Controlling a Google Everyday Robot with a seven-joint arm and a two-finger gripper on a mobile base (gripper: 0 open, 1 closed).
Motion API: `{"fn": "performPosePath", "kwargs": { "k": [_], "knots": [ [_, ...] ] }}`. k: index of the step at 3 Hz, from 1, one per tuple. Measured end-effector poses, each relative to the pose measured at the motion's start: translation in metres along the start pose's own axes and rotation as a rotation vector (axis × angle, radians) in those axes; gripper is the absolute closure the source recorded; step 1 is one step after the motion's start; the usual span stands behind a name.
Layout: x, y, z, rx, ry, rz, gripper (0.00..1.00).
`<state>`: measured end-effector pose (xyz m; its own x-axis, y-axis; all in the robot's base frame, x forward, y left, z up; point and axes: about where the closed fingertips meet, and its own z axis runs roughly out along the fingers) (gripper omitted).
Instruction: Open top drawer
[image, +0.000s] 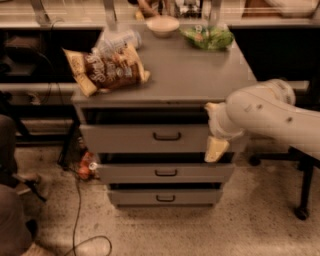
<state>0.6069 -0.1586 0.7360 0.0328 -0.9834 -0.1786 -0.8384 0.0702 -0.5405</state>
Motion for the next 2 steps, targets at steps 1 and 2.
{"fn": "performPosePath", "kwargs": {
  "k": [1,2],
  "knots": [
    [0.004,0.001,0.0031,-0.007,0.004,0.006,0.0],
    [0.0119,0.0019,0.0094,-0.019,0.011,0.019,0.0]
  ]
}}
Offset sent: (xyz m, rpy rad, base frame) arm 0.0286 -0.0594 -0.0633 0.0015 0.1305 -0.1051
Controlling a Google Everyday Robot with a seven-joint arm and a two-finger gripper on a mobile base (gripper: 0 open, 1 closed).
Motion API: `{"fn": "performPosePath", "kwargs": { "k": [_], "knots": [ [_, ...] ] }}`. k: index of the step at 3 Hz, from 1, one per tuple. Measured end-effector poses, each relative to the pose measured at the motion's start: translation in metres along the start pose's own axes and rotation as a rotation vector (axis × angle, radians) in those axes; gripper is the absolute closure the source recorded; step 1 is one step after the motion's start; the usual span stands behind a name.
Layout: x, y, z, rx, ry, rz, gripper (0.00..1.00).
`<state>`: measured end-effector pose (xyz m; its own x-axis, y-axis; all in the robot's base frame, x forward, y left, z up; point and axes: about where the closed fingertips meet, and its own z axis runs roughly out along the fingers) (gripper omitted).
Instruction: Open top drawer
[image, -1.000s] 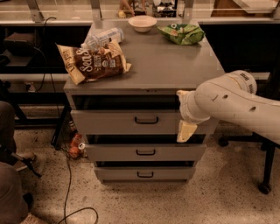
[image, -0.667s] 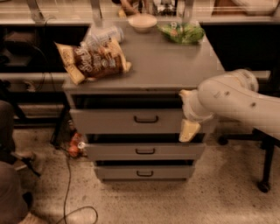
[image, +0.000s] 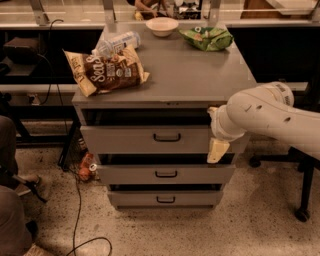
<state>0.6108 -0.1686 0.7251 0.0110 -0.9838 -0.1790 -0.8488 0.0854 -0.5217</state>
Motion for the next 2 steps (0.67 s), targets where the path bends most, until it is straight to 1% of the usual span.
{"fn": "performPosePath", "kwargs": {
  "k": [1,2],
  "knots": [
    [0.034,0.013,0.028,-0.051,0.023,0.067,0.25],
    [0.05,0.024,0.046,-0.085,0.037,0.099,0.49]
  ]
}}
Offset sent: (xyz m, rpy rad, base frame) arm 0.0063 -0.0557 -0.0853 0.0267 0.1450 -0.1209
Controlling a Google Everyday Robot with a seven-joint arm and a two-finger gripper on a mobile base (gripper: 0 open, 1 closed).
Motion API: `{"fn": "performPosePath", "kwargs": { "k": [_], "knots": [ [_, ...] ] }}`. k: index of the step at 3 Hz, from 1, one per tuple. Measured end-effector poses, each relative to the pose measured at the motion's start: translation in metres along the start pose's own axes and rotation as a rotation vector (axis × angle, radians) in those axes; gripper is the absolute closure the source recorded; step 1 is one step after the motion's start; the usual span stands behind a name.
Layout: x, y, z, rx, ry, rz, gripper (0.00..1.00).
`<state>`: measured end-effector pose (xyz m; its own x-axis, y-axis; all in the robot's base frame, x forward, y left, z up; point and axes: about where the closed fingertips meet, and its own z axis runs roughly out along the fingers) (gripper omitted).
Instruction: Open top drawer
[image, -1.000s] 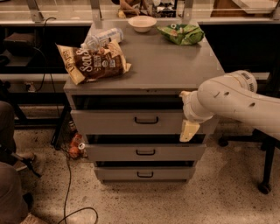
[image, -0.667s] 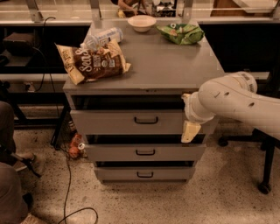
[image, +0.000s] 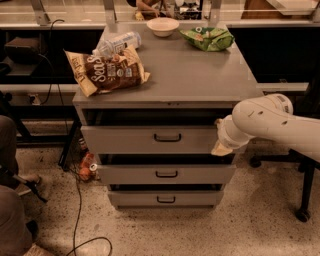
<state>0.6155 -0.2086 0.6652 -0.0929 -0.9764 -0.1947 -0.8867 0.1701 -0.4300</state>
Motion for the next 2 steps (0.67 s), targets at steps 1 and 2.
{"fn": "performPosePath", "kwargs": {
  "k": [1,2],
  "knots": [
    [0.0009,-0.0034,0.0116,-0.007,0.003,-0.006,0.74],
    [0.0003,-0.0047,0.009,-0.007,0.003,-0.006,0.96]
  ]
}}
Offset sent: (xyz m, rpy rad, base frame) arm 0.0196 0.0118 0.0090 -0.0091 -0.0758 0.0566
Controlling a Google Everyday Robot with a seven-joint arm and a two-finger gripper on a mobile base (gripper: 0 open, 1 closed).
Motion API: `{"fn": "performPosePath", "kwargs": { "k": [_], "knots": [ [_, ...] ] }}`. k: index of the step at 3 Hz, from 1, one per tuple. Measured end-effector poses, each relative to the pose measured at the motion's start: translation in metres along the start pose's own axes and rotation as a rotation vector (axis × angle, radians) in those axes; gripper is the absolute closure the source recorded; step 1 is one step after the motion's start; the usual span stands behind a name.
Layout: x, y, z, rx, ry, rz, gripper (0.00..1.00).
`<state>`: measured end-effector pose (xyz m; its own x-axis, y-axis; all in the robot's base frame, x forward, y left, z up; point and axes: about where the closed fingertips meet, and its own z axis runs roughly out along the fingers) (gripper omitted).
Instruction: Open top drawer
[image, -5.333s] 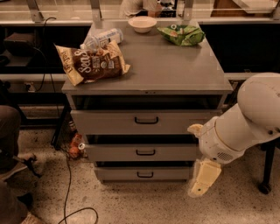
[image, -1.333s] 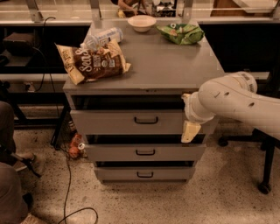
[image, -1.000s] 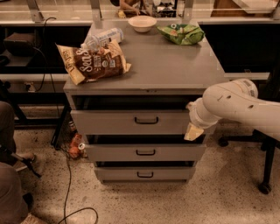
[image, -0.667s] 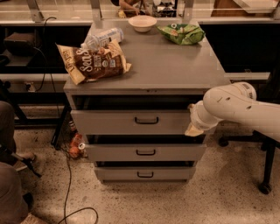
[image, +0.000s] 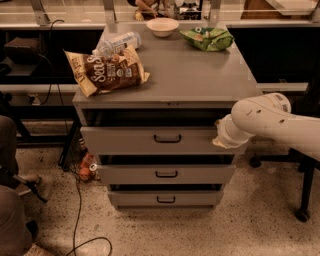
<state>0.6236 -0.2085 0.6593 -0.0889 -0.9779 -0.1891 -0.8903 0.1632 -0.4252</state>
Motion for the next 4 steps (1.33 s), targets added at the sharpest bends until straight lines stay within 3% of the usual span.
{"fn": "performPosePath", "kwargs": {
  "k": [3,4],
  "knots": [
    [-0.0012,-0.0021,-0.0058,0.0,0.0,0.001,1.0],
    [-0.0015,-0.0016,-0.0054,-0.002,-0.001,0.0,0.75]
  ]
}}
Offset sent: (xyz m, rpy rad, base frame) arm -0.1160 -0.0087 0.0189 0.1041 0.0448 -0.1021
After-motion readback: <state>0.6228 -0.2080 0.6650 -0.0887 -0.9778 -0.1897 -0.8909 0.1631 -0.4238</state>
